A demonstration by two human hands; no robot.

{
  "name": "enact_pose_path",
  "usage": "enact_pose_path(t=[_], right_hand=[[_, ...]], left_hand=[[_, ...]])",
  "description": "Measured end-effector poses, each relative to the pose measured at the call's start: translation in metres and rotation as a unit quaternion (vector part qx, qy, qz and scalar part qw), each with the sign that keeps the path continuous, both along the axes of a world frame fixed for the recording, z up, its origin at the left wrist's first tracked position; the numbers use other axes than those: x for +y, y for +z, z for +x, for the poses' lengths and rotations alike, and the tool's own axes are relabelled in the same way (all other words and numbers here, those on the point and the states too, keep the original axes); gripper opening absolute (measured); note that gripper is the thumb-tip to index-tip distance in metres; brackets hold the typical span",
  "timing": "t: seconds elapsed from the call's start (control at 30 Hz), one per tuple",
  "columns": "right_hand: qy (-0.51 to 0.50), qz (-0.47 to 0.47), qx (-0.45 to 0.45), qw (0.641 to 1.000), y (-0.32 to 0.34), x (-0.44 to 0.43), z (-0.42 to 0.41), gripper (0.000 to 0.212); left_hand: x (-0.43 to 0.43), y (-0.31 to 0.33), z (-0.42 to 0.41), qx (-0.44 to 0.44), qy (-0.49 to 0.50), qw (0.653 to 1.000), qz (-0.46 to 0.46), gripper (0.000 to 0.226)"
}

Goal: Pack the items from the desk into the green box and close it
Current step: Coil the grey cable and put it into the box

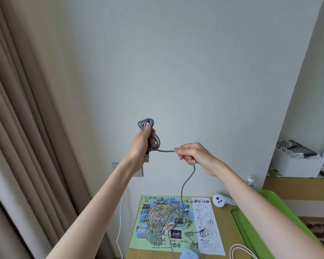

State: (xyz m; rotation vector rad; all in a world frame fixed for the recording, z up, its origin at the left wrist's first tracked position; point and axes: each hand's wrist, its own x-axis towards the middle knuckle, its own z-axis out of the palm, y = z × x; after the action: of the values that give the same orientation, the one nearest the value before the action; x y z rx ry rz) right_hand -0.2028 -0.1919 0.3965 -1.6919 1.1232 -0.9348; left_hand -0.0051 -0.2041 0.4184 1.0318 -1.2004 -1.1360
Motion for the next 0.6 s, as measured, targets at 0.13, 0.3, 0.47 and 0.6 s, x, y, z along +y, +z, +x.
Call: enact_pose_path(t=[0.13,0.3,0.47,0.6], right_hand=[[-0.006,-0.009,-0.004,1.0,0.01,-0.001,-0.006,0.031],[-0.006,-0.046,-0.009,0.999,0.024,-0.002,-0.016,0.019],[-0.025,-0.088,-0.004,0.996,0.034,-0.004,-0.014,0.016],[-0.028,-0.117,-0.009,0.993,0.036,-0.007,-0.008,0.018]], left_hand=[[0.0,-0.007,0.004,-0.094,0.0,0.995,-0.044,0.032],[0.0,-0.015,0.004,-0.262,-0.012,0.961,-0.088,0.027],[0.01,-0.018,-0.007,-0.318,-0.115,0.937,-0.091,0.033],[0.016,-0.021,-0.02,-0.371,-0.172,0.909,-0.084,0.04]])
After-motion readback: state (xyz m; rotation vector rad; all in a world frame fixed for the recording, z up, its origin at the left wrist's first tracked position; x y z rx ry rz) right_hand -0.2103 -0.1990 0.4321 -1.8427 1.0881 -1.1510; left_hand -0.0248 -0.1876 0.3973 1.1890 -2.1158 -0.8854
